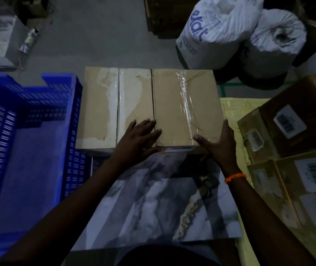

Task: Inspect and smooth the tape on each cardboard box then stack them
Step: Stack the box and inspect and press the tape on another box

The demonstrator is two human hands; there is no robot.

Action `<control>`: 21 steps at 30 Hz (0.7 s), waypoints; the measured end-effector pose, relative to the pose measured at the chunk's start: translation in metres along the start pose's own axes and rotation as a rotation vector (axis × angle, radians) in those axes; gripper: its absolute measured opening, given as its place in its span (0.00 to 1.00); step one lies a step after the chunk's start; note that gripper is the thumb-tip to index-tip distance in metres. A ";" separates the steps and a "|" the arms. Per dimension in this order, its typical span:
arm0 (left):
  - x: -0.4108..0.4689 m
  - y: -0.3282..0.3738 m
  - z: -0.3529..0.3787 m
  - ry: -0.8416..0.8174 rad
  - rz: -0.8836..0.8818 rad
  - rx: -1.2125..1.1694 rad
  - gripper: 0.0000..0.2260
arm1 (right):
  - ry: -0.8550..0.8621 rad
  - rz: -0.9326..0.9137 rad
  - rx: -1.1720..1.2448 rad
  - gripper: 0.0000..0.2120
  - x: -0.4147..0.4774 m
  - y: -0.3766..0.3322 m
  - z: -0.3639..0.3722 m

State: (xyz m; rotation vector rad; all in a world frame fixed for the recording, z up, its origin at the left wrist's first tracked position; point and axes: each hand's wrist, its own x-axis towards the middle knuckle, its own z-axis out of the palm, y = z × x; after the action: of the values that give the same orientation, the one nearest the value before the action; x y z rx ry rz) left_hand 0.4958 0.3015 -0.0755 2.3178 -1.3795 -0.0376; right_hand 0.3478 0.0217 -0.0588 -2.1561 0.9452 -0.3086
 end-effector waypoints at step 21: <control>0.054 0.348 0.104 0.050 0.253 -0.477 0.13 | 0.487 -0.145 -0.595 0.24 -0.168 0.211 -0.282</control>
State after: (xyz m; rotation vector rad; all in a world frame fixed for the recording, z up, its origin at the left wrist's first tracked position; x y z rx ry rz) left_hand 0.2090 0.0781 -0.0256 1.7357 -1.4427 -0.2070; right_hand -0.0172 -0.1057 -0.0038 -2.7690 1.2688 -0.7217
